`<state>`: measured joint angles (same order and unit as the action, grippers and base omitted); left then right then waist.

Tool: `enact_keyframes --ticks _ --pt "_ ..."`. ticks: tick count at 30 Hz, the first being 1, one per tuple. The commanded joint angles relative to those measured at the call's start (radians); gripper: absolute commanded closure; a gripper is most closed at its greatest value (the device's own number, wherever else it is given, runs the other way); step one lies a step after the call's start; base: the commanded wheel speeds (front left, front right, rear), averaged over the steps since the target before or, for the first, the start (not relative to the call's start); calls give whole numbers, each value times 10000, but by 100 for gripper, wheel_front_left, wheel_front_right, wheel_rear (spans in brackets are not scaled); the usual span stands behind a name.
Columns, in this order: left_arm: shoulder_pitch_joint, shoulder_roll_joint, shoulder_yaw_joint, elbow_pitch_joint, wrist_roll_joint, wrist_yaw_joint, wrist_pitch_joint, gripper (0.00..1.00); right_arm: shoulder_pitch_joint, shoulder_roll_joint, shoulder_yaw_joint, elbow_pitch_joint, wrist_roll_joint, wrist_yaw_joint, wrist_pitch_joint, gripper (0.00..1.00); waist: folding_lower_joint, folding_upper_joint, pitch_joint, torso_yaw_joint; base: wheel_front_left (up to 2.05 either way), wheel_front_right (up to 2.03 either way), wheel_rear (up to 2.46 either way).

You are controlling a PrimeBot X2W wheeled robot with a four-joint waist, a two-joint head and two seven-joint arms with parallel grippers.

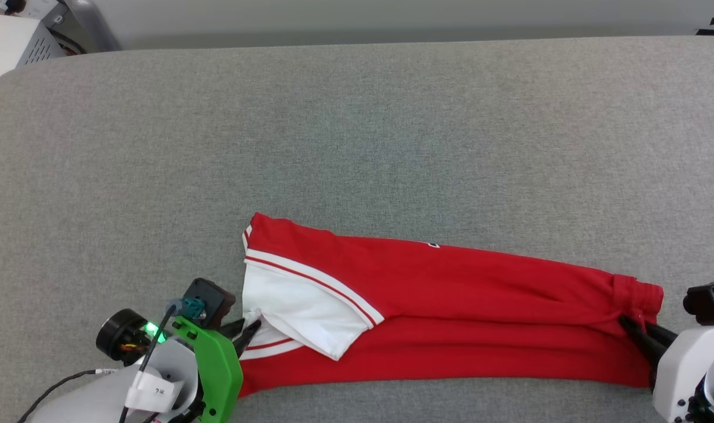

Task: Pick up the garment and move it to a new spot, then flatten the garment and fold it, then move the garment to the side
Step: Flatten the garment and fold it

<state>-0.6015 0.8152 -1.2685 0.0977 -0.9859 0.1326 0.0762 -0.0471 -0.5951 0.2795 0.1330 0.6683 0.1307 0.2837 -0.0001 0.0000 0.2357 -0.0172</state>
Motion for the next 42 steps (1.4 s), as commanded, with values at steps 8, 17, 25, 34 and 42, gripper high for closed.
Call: enact_keyframes --ticks 8,17,25,34,42 --pt "653 19 910 -39 577 1604 -2498 0 311 -243 -1070 -1516 567 0 -296 0 1 0 -495 -23 0 0 0" --pt "1375 -316 2660 -489 1938 3674 -3371 0 771 -759 -2351 -1879 2001 0 1886 0 1 0 -498 139 0 0 0" --pt "2814 -1348 4856 -959 3704 3973 -3377 0 715 -596 -2597 -902 2675 0 3294 0 1 0 -154 483 0 0 0" --pt "4229 -2884 7516 -1084 5405 3573 -3379 0 132 100 -1788 -14 3026 0 3151 0 1 0 163 828 0 0 0" --pt "5019 -4181 9100 -1144 7050 2833 -3379 0 -153 267 -426 315 3133 0 2764 0 1 0 179 932 0 0 0"
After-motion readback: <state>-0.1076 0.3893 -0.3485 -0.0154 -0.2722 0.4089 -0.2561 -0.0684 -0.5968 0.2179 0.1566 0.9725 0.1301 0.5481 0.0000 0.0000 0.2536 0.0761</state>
